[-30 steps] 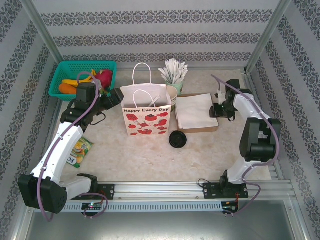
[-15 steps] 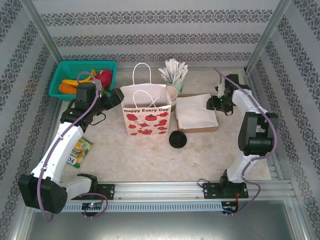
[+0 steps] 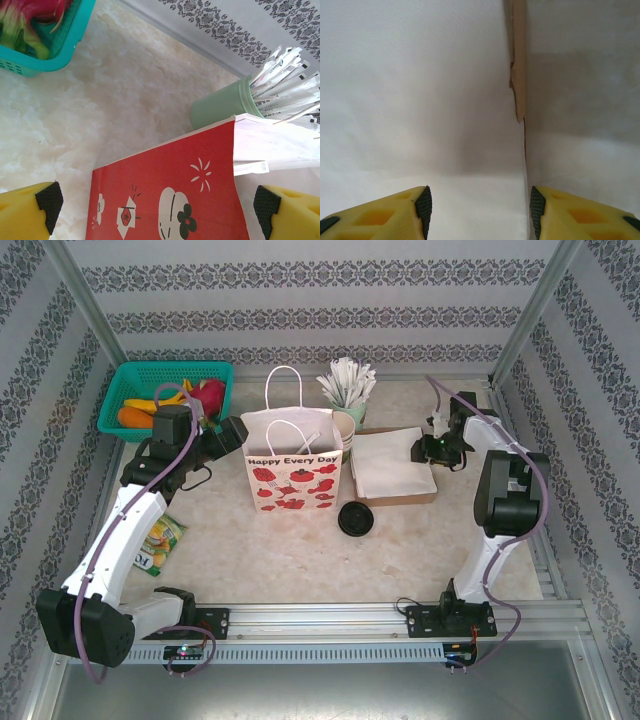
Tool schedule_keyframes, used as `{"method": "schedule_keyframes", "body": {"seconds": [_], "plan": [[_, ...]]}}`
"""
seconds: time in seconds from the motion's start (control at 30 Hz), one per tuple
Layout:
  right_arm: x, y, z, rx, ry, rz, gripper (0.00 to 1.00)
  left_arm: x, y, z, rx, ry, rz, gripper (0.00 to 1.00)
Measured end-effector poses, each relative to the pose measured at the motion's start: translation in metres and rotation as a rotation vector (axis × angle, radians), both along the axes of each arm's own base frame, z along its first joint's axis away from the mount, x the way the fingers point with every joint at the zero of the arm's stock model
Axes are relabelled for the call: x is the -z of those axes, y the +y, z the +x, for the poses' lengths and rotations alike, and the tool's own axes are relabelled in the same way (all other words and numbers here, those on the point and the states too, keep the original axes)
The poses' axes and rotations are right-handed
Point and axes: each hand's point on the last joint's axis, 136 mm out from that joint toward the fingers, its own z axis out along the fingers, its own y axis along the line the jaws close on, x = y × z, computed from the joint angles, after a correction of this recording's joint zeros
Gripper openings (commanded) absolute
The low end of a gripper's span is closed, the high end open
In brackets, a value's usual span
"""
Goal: Pack the takeout coffee
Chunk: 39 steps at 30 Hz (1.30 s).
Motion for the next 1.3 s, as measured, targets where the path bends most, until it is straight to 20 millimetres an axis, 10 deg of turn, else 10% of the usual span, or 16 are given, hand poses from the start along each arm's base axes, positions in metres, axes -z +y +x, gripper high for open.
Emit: {"method": "schedule_keyframes", "body": {"seconds": [0.87, 1.3], "plan": [[0.009, 0.001, 0.003, -0.020, 0.012, 0.009, 0.46, 0.000, 0.000, 0.000, 0.000, 0.001, 0.000, 1.00], [-0.018, 0.003, 0.010, -0.026, -0.069, 0.009, 0.47, 0.001, -0.001, 0.001, 0.003, 0.005, -0.002, 1.00]]}}
